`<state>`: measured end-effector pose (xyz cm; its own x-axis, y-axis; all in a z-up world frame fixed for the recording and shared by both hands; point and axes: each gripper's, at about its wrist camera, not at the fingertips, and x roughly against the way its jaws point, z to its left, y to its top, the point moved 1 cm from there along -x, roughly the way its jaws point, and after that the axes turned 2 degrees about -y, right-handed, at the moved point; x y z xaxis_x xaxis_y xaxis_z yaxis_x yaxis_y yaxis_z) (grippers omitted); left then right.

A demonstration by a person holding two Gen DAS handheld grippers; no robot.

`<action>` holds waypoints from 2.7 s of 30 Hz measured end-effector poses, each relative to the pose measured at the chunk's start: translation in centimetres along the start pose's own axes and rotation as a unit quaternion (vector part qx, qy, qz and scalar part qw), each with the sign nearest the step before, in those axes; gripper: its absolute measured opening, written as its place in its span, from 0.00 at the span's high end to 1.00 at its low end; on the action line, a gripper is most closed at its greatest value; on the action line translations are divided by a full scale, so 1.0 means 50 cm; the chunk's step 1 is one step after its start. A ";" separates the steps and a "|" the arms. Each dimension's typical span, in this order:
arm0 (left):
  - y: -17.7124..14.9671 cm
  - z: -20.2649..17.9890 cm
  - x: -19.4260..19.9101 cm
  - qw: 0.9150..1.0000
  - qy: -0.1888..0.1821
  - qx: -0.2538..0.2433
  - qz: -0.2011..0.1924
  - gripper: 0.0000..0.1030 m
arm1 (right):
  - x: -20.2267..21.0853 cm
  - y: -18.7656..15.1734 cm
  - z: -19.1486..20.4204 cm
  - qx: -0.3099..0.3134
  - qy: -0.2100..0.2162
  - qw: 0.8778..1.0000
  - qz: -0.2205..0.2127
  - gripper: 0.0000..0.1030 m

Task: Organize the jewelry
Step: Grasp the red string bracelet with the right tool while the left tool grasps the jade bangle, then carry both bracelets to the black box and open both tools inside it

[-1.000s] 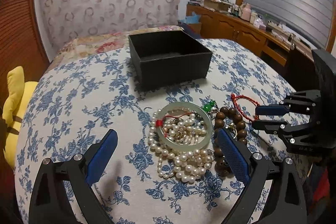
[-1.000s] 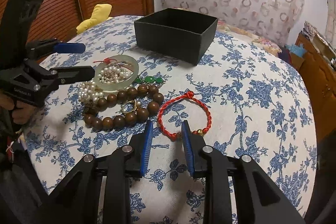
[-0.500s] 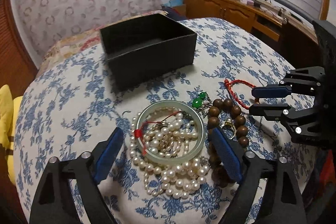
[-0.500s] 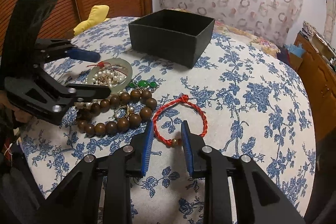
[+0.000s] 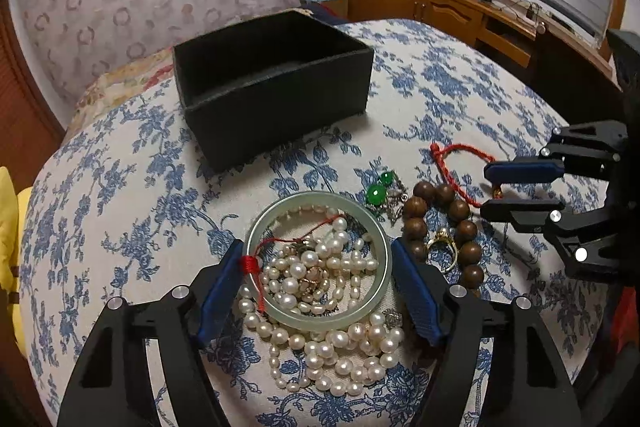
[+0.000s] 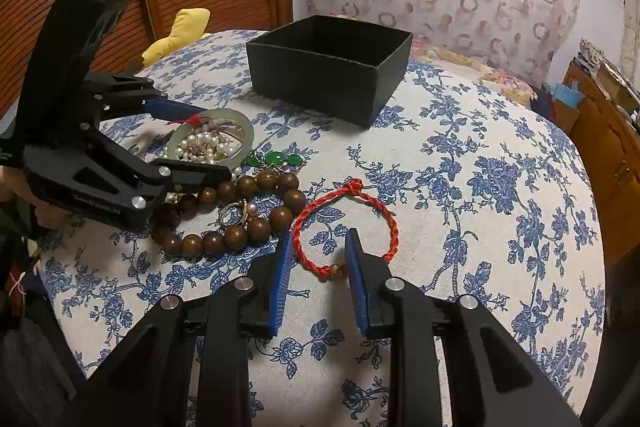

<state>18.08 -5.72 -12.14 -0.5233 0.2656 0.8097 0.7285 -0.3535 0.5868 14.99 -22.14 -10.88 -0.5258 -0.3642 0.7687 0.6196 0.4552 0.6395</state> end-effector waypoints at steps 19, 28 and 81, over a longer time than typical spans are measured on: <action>0.029 0.020 0.116 0.994 -0.005 0.039 -0.105 0.33 | 0.029 0.029 -0.004 0.011 0.011 1.000 -0.023 0.97; 0.042 0.035 0.135 0.991 -0.003 0.050 -0.125 0.33 | 0.078 0.111 -0.020 0.015 0.009 0.998 -0.064 0.97; 0.207 0.154 0.002 0.992 0.016 0.076 -0.103 0.33 | -0.019 0.290 -0.130 -0.063 0.032 0.993 -0.095 0.76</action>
<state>28.95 -2.47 -6.07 -0.6802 0.2889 0.6736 0.6611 -0.1551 0.7341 28.25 -20.46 -2.27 -0.6045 -0.4856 0.6315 0.5835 0.2698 0.7660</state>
